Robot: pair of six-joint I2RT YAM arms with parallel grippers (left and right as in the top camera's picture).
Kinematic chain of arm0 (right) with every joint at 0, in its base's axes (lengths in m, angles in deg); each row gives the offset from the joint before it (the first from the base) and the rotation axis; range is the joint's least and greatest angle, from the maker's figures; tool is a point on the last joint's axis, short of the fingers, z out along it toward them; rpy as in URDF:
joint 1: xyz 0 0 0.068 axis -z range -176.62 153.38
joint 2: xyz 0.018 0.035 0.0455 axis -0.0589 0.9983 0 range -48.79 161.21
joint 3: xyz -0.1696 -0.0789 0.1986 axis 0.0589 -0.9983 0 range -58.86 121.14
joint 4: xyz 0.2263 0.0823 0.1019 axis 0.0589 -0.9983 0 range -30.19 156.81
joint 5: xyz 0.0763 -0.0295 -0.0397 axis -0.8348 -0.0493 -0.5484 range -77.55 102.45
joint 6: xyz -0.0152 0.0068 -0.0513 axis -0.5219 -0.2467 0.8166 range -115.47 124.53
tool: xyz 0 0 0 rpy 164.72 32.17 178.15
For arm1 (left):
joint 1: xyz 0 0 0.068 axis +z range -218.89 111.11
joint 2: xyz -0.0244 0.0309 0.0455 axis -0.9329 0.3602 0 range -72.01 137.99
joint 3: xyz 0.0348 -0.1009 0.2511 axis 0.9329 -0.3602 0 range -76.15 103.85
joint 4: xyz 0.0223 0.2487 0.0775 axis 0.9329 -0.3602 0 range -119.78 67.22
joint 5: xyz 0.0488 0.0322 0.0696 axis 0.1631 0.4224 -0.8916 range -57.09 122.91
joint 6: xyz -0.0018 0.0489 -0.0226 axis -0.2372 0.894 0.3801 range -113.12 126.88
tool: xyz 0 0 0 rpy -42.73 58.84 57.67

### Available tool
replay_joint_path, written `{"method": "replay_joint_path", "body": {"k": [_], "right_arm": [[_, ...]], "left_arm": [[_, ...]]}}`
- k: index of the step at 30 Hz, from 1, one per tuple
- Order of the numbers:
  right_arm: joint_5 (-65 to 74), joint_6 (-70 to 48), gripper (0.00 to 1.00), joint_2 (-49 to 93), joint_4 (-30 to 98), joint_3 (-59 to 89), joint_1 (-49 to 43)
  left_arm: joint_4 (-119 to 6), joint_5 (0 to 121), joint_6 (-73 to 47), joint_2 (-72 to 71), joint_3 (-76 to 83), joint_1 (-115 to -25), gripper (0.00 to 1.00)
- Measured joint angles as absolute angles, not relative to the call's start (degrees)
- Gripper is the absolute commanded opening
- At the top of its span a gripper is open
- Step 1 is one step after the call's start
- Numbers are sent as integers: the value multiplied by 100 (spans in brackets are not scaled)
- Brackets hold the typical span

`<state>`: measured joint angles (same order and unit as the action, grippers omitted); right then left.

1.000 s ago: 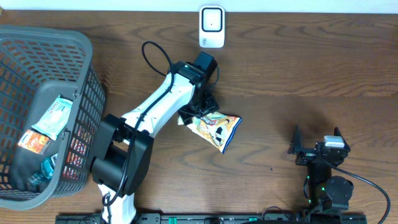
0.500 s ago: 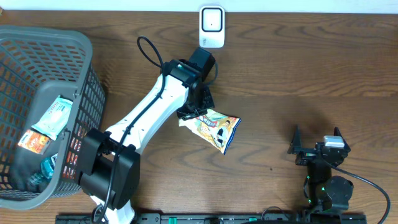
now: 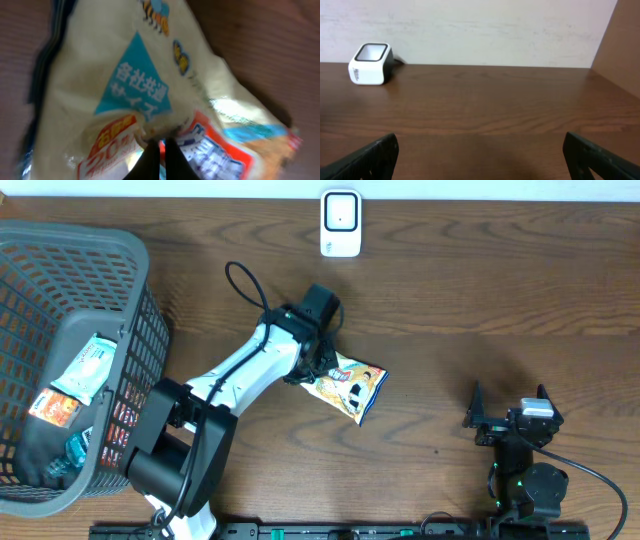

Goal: Scan the item barcode
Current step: 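Lift the snack bag out with the left gripper toward table center, then open the left gripper to drop the snack bag on the table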

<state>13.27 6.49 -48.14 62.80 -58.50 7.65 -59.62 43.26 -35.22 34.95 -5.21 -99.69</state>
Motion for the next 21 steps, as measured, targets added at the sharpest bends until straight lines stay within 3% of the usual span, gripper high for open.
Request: {"method": "replay_joint_path", "body": {"k": [7, 9, 10, 13, 14, 19, 21], "right_arm": [[1327, 649, 99, -4817, 6280, -5850, 765], [1327, 649, 99, -4817, 6280, -5850, 765], [1327, 649, 99, -4817, 6280, -5850, 765], [1327, 649, 99, -4817, 6278, -5850, 765], [1327, 649, 99, -4817, 6278, -5850, 765], [1327, 649, 99, -4814, 6282, -5850, 765], [1327, 649, 99, -4817, 6278, -5850, 765]], "left_arm": [[-5335, 4326, -3549, 3390, -1100, -9969, 14], [-5311, 4324, -3590, 3351, -1172, -9969, 43], [-5322, 4322, -3610, 3331, -1196, -9969, 53], [-5597, 4324, -3667, 3311, -1188, -9969, 66], [-5750, 4319, -3660, 3298, -1174, -9969, 79], [-6837, 4033, -3374, 3235, -626, -9969, 98], [-7352, 3718, -3225, 3075, -66, -9969, 98]]}}
